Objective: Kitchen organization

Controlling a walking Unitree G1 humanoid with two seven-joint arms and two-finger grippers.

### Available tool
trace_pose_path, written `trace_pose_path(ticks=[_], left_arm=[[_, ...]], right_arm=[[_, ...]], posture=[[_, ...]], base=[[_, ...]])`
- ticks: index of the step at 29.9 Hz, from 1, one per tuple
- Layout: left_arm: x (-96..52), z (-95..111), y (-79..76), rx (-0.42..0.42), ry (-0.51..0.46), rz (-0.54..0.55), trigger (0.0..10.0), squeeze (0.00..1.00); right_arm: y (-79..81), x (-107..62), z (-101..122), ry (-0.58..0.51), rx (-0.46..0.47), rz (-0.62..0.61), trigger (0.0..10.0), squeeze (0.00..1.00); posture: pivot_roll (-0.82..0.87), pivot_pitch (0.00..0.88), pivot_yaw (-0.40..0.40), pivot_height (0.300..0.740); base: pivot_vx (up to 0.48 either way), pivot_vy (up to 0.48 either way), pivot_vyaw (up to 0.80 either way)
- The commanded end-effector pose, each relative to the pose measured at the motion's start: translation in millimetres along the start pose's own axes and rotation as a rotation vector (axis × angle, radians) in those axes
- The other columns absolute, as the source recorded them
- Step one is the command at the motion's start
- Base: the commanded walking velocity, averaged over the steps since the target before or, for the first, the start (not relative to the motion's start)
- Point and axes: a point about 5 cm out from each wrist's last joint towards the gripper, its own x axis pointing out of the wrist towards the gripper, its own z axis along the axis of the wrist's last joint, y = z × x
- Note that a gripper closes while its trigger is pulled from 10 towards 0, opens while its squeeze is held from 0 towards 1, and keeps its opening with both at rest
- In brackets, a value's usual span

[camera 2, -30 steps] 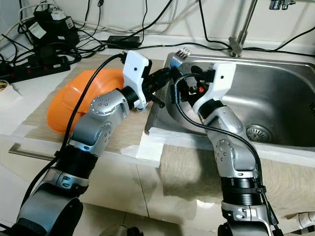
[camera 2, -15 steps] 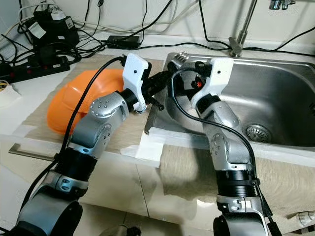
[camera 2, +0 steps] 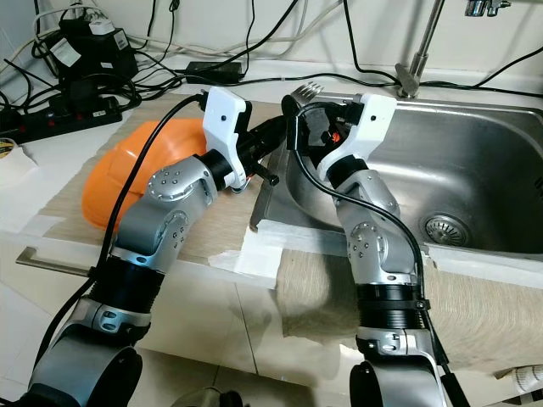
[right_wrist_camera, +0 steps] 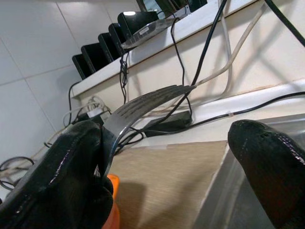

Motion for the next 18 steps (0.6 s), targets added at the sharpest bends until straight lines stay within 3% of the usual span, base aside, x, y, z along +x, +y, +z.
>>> trace_pose_path(ticks=[1,7,13,18], left_arm=[[5.7,29.0,-29.5,0.026,-0.137,-0.168,0.0,0.0],[3.6,28.6,-35.5,0.015,-0.139,-0.2,0.0,0.0],[3.9,17.7,-22.8,0.033,-0.086,-0.131,0.0,0.0],[2.3,19.8,-32.4,0.021,-0.104,-0.178,0.0,0.0]], right_arm=[[-22.9,-2.2,-7.9,0.047,0.023,-0.167,10.0,0.0],[-24.1,0.1,-7.0,0.036,0.065,-0.18,10.0,0.0],[-19.6,-2.4,-4.4,0.035,0.065,-0.136,10.0,0.0],[-20.7,-1.4,-5.8,0.032,0.091,-0.15,10.0,0.0]], posture=[[-0.04,0.0,0.112,0.74],[-0.04,0.0,0.109,0.74],[-0.04,0.0,0.104,0.74],[-0.04,0.0,0.106,0.74]], base=[[0.0,0.0,0.0],[0.0,0.0,0.0],[0.0,0.0,0.0],[0.0,0.0,0.0]])
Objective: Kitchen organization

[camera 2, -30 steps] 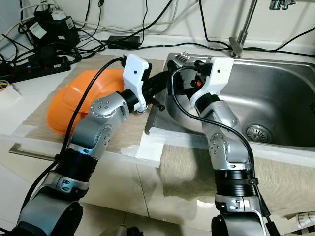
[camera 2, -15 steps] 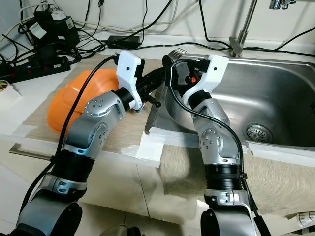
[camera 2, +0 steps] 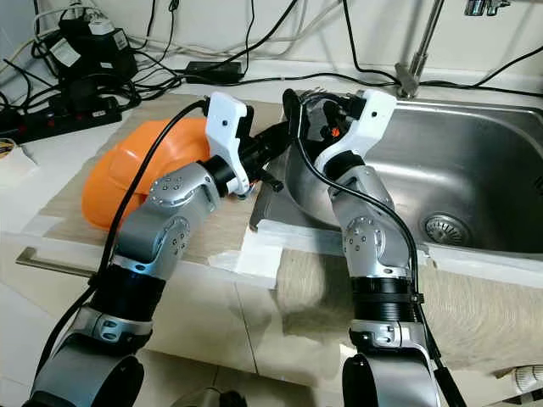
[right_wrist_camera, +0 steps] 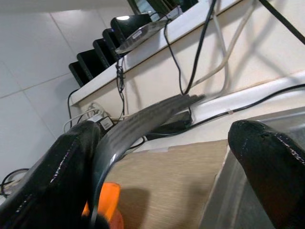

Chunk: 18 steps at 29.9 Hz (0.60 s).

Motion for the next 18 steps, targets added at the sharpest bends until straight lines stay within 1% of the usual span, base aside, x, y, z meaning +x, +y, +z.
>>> trace_pose_path(ticks=[1,3,8,14,15,16,17,18], left_arm=[[3.2,22.5,-18.5,0.047,-0.101,-0.114,0.0,0.0],[2.9,27.9,-26.5,0.04,-0.129,-0.158,0.0,0.0],[2.7,30.9,-31.4,0.039,-0.141,-0.188,0.0,0.0],[2.0,30.8,-31.5,0.042,-0.14,-0.192,0.0,0.0],[1.8,31.0,-31.6,0.042,-0.14,-0.192,0.0,0.0],[1.8,31.0,-31.6,0.042,-0.14,-0.192,0.0,0.0],[1.3,31.2,-32.0,0.044,-0.139,-0.196,0.0,0.0],[1.1,31.3,-32.2,0.044,-0.139,-0.197,0.0,0.0]], right_arm=[[-18.1,-4.8,-8.4,0.041,0.025,-0.116,10.0,0.0],[-18.9,-2.6,-8.8,0.035,0.05,-0.131,10.0,0.0],[-19.6,-1.6,-11.9,0.041,0.051,-0.147,10.0,0.0],[-21.3,-1.9,-13.0,0.043,0.045,-0.16,10.0,0.0],[-22.1,-1.8,-13.1,0.042,0.044,-0.169,4.8,0.0],[-22.1,-1.8,-13.1,0.042,0.044,-0.169,4.8,0.0],[-22.6,-1.6,-13.6,0.042,0.046,-0.176,0.0,0.0],[-22.8,-1.5,-13.9,0.043,0.046,-0.178,0.0,0.0]], posture=[[-0.04,0.0,0.106,0.74],[-0.04,0.0,0.106,0.74],[-0.04,0.0,0.106,0.74],[-0.04,0.0,0.105,0.74],[-0.04,0.0,0.105,0.74],[-0.04,0.0,0.105,0.74],[-0.04,0.0,0.105,0.74],[-0.04,0.0,0.105,0.74]], base=[[0.0,0.0,0.0],[0.0,0.0,0.0],[0.0,0.0,0.0],[0.0,0.0,0.0],[0.0,0.0,0.0],[0.0,0.0,0.0],[0.0,0.0,0.0],[0.0,0.0,0.0]])
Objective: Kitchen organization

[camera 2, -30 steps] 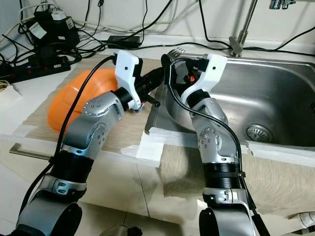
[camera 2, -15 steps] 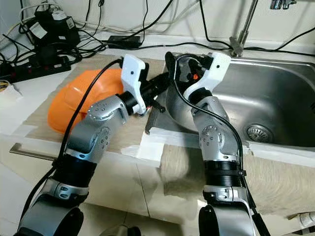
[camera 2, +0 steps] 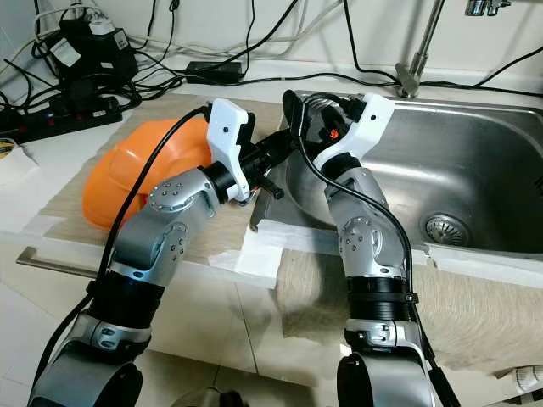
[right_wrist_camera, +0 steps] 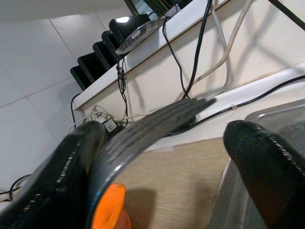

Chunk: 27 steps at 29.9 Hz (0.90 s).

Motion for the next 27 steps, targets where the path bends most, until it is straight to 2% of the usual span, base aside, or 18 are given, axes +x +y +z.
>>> trace_pose_path(ticks=[1,16,27], left_arm=[[5.2,32.7,-31.0,0.064,-0.143,-0.194,0.0,0.0],[5.5,35.9,-34.7,0.069,-0.141,-0.216,0.0,0.0],[5.0,29.3,-34.5,0.106,-0.088,-0.231,0.0,0.0]], right_arm=[[-25.9,-3.7,-5.3,0.034,-0.008,-0.178,0.0,0.0],[-24.9,-4.9,-3.3,0.025,0.026,-0.172,0.0,0.0],[-25.6,-6.1,-0.4,0.015,0.031,-0.176,0.0,0.0]], posture=[[-0.04,0.0,0.105,0.74],[-0.04,0.0,0.103,0.74],[-0.04,0.0,0.107,0.74]], base=[[0.0,0.0,0.0],[0.0,0.0,0.0],[0.0,0.0,0.0]])
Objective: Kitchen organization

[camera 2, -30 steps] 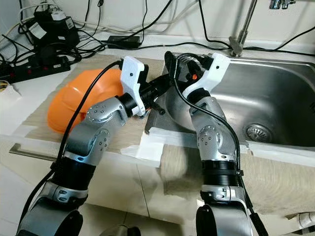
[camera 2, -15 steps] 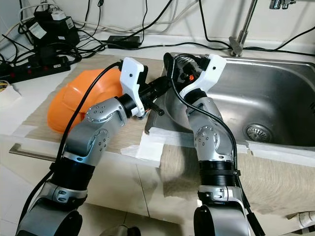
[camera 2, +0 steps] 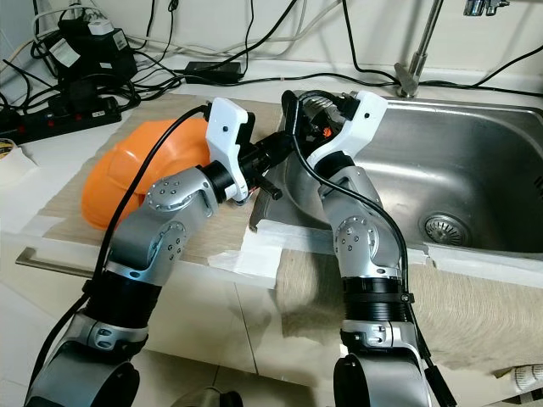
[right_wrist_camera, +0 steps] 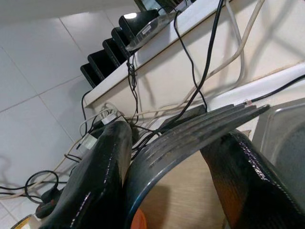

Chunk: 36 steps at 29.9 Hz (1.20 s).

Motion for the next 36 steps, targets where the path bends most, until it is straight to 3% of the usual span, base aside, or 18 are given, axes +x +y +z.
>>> trace_pose_path(ticks=[1,5,6,7,16,17,18,20,36], left_arm=[[7.2,28.6,-34.6,0.08,-0.118,-0.223,0.0,0.0],[7.7,26.2,-34.0,0.09,-0.096,-0.218,0.0,0.0],[8.5,24.6,-33.1,0.103,-0.08,-0.206,4.2,0.0],[9.5,22.7,-31.9,0.116,-0.065,-0.193,10.0,0.0],[10.5,17.7,-28.8,0.145,-0.036,-0.171,10.0,0.0],[10.6,16.9,-28.8,0.147,-0.031,-0.171,10.0,0.32],[10.6,16.1,-28.7,0.148,-0.025,-0.171,10.0,0.82],[10.8,14.7,-28.6,0.15,-0.017,-0.171,10.0,1.0],[10.5,13.4,-26.1,0.179,0.004,-0.177,10.0,1.0]], right_arm=[[-34.1,-8.7,2.0,0.005,0.006,-0.211,0.0,0.0],[-34.5,-9.4,2.3,0.003,0.008,-0.215,0.0,0.0],[-34.6,-9.6,2.5,0.003,0.008,-0.216,0.0,0.0],[-34.7,-9.7,2.5,0.003,0.007,-0.217,0.0,0.0],[-34.9,-10.0,2.2,0.005,0.004,-0.22,0.0,0.0],[-35.0,-10.1,2.2,0.005,0.004,-0.221,0.0,0.0],[-35.2,-10.3,2.1,0.006,0.003,-0.221,0.0,0.0],[-35.3,-10.5,2.1,0.007,0.003,-0.223,0.0,0.0],[-37.7,-11.5,3.5,0.0,0.001,-0.238,0.0,0.0]], posture=[[-0.04,0.0,0.107,0.74],[-0.04,0.0,0.107,0.74],[-0.04,0.0,0.107,0.74],[-0.04,0.0,0.108,0.74],[-0.04,0.0,0.11,0.74],[-0.04,0.0,0.11,0.74],[-0.04,0.0,0.11,0.74],[-0.04,0.0,0.11,0.74],[-0.04,0.0,0.116,0.74]], base=[[0.0,0.0,0.0],[0.0,0.0,0.0],[0.0,0.0,0.0],[0.0,0.0,0.0],[0.0,0.0,0.0],[0.0,0.0,0.0],[0.0,0.0,0.0],[0.0,0.0,0.0],[0.0,0.0,0.0]])
